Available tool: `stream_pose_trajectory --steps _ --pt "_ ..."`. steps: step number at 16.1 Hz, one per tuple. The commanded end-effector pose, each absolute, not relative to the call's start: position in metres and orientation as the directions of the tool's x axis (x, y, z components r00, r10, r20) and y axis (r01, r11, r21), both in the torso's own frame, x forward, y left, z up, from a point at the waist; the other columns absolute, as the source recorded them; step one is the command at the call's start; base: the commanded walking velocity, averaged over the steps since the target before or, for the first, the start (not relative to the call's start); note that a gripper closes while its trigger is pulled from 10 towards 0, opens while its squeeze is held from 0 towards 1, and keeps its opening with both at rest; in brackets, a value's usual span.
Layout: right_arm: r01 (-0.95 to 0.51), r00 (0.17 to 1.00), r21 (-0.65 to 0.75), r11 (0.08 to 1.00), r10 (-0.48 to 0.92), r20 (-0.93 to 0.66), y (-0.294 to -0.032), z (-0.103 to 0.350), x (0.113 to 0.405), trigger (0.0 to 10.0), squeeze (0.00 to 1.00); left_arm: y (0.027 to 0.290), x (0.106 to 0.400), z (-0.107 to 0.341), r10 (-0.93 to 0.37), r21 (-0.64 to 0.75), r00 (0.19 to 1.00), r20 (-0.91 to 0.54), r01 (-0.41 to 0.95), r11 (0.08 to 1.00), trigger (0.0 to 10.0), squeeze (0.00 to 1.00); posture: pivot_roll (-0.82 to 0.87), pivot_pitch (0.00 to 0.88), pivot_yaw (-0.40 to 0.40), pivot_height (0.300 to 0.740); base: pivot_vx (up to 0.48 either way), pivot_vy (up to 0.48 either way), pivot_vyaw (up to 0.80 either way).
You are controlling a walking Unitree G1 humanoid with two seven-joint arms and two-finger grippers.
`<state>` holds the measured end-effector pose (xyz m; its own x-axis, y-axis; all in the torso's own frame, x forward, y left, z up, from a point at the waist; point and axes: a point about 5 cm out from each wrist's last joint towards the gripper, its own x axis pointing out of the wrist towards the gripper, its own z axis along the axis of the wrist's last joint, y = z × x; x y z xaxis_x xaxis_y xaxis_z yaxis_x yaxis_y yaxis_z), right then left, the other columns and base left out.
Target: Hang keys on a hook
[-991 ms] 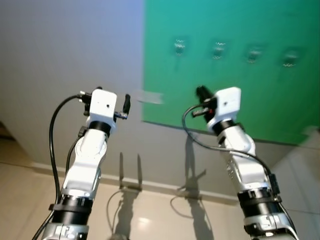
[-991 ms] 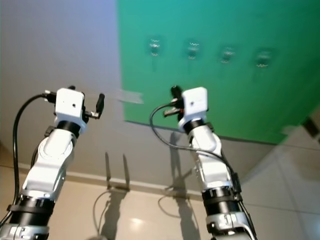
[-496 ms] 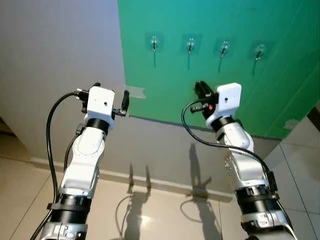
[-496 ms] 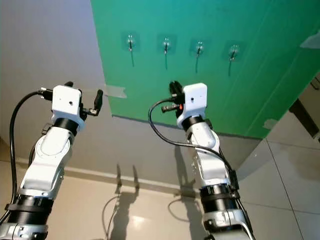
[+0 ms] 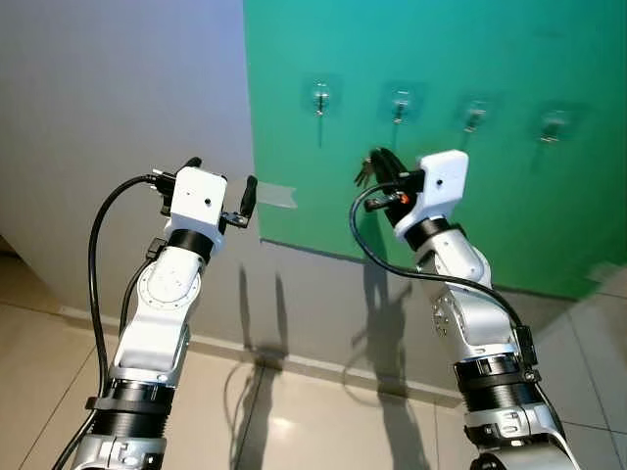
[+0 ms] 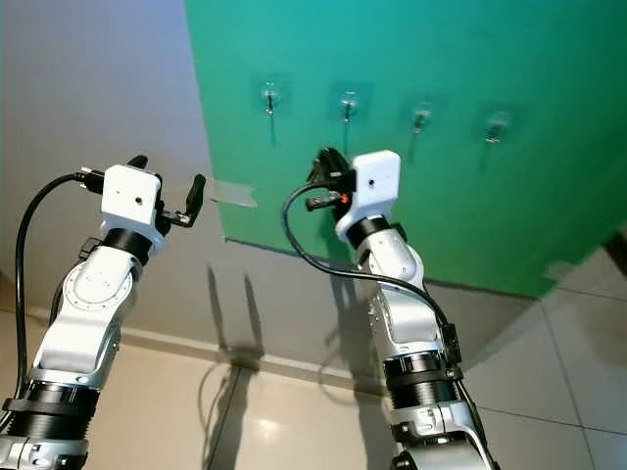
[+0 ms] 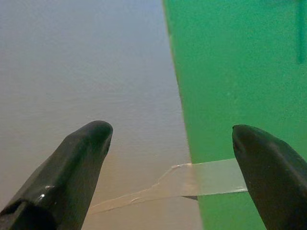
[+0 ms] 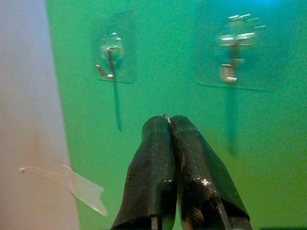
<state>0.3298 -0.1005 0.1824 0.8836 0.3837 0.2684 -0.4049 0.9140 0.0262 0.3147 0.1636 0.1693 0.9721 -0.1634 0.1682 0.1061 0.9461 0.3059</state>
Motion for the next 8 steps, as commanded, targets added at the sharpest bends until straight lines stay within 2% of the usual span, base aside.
stream_pose_trajectory --steps 1,2,3,5,8 --pt "-0.425 0.869 0.037 0.905 0.396 0.296 -0.1 0.192 0.33 10.0 0.0 0.159 0.315 0.174 -0.193 0.31 0.964 0.183 0.13 0.942 10.0 0.0 0.0 0.0 -0.044 0.74 0.386 0.0 0.8" --pt "-0.427 0.865 0.035 0.903 0.397 0.308 -0.101 0.195 0.329 10.0 0.0 0.157 0.316 0.175 -0.196 0.31 0.963 0.182 0.133 0.941 10.0 0.0 0.0 0.0 -0.041 0.74 0.364 0.0 0.8" --pt "-0.448 0.856 0.101 0.888 0.395 0.333 -0.102 0.198 0.327 10.0 0.0 0.152 0.316 0.175 -0.229 0.304 0.958 0.175 0.169 0.938 10.0 0.0 0.0 0.0 -0.04 0.74 0.0 0.0 0.0" --pt "-0.469 0.847 0.111 0.876 0.41 0.339 -0.105 0.2 0.323 10.0 0.0 0.142 0.313 0.174 -0.317 0.34 0.936 0.15 0.252 0.906 10.0 0.0 -0.01 0.0 -0.029 0.74 0.0 0.0 0.0" --pt "-0.491 0.838 0.123 0.863 0.429 0.338 -0.112 0.199 0.315 10.0 0.0 0.135 0.309 0.173 -0.376 0.348 0.915 0.148 0.307 0.886 10.0 0.0 -0.01 0.0 -0.016 0.74 0.0 0.0 0.0"
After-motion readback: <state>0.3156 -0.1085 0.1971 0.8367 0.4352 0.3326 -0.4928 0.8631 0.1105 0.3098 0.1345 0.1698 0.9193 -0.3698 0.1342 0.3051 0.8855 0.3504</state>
